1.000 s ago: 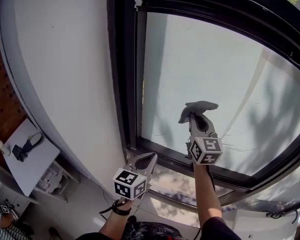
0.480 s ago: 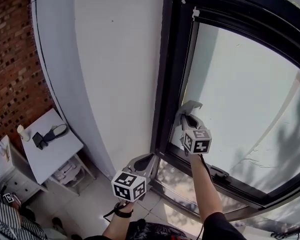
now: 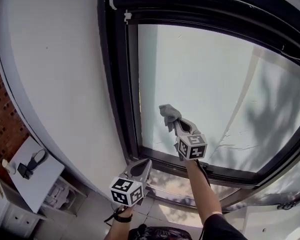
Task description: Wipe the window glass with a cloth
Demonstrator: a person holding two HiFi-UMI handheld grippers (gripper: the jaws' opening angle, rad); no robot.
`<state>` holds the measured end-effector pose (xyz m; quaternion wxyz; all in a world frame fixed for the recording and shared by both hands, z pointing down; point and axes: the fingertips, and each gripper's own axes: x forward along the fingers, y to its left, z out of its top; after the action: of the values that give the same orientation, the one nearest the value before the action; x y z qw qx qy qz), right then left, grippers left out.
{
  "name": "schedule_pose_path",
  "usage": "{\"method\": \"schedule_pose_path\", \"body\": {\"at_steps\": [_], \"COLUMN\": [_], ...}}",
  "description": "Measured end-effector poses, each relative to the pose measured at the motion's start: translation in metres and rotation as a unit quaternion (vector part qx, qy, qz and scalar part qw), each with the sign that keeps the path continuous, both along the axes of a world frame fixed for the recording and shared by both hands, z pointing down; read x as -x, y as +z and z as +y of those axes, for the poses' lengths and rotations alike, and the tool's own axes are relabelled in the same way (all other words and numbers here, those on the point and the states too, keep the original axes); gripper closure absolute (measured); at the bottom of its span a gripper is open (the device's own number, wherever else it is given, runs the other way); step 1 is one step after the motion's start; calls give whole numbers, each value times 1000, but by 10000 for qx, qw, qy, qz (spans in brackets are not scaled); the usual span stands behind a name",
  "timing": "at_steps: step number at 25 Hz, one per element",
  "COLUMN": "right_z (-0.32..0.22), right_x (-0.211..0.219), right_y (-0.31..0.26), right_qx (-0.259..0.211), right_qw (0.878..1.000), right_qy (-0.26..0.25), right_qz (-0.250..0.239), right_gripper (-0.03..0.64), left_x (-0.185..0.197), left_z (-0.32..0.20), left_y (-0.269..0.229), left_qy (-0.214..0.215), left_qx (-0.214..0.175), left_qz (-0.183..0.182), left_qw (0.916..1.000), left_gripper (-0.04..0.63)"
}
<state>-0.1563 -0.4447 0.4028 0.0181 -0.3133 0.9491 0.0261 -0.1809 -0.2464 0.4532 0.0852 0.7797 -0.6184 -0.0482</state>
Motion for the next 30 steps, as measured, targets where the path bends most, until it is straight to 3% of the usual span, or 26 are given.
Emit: {"method": "schedule_pose_path", "body": {"at_steps": [5, 13, 20, 30], "right_z": [-6, -14, -23, -37], "right_x": [-80, -204, -315, -464], "right_y": [-6, -3, 4, 5], "right_qx": [-53, -5, 54, 137], "right_qw": [9984, 9887, 9711, 9393], "right_qy": [527, 1443, 2335, 3347], "right_qz": [-173, -393, -494, -748], "right_gripper": [598, 598, 598, 598], "left_x": [-59, -135, -190, -261], "left_z": [-19, -37, -47, -35], "left_y": [-1, 6, 11, 8], "left_qy": [648, 1343, 1774, 2027], "left_qx": [50, 141, 159, 8], "left_qz": [-135, -215, -131, 349], "left_qw": [9978, 9906, 9839, 9786], "left_gripper": [594, 594, 594, 594]}}
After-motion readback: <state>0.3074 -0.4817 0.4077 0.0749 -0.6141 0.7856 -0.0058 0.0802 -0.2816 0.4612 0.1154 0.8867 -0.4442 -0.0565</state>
